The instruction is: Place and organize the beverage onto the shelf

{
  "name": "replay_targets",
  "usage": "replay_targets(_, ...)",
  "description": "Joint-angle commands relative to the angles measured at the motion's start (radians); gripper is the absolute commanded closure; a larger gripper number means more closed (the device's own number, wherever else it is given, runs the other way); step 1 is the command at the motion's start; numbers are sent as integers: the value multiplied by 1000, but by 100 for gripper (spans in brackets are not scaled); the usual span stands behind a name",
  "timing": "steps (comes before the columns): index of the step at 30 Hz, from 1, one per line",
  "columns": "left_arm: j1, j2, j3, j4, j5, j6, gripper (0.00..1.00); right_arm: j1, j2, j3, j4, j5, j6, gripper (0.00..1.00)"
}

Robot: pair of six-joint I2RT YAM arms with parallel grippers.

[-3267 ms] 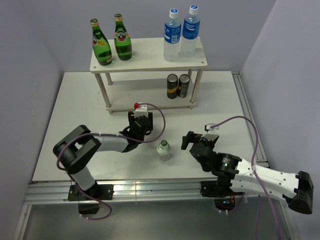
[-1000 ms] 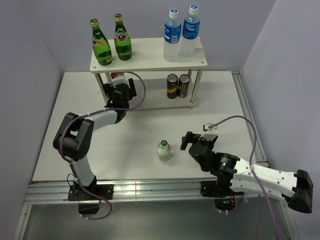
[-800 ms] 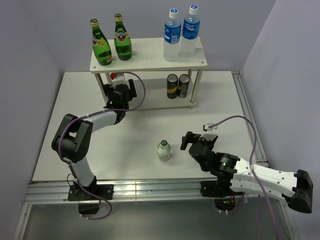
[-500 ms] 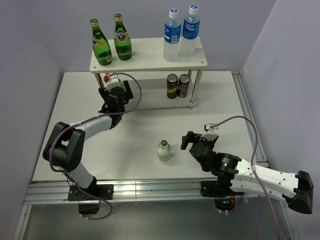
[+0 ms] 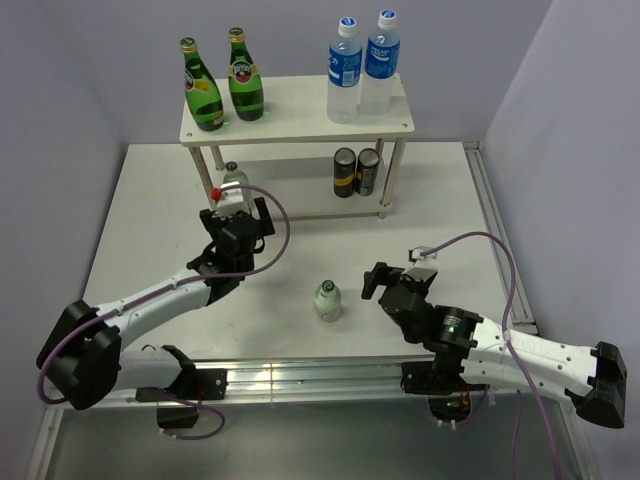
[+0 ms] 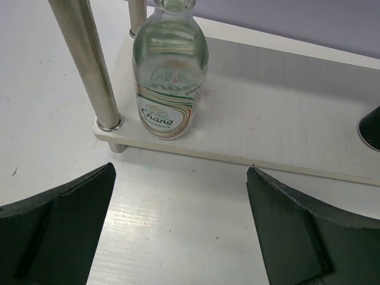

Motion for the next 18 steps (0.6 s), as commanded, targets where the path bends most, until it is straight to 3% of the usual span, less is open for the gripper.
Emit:
replay_targets(1, -10, -54, -6, -78, -69, -46, 1, 4, 4, 10, 29, 21, 2, 0)
replay_targets(5, -37, -89, -10, -183, -49, -136, 1, 4, -6, 5, 24, 23, 6, 0)
replay_targets(8, -119, -137, -41, -262, -32, -239, 1, 4, -9, 4, 28, 21, 2, 0)
replay_targets(14, -350, -249, -122, -399, 11, -365, 1, 6, 25, 15, 28, 24, 2, 0)
replay_targets(18, -551, -296, -179, -503, -86, -498, 1, 6, 33, 19, 23, 31, 12, 0)
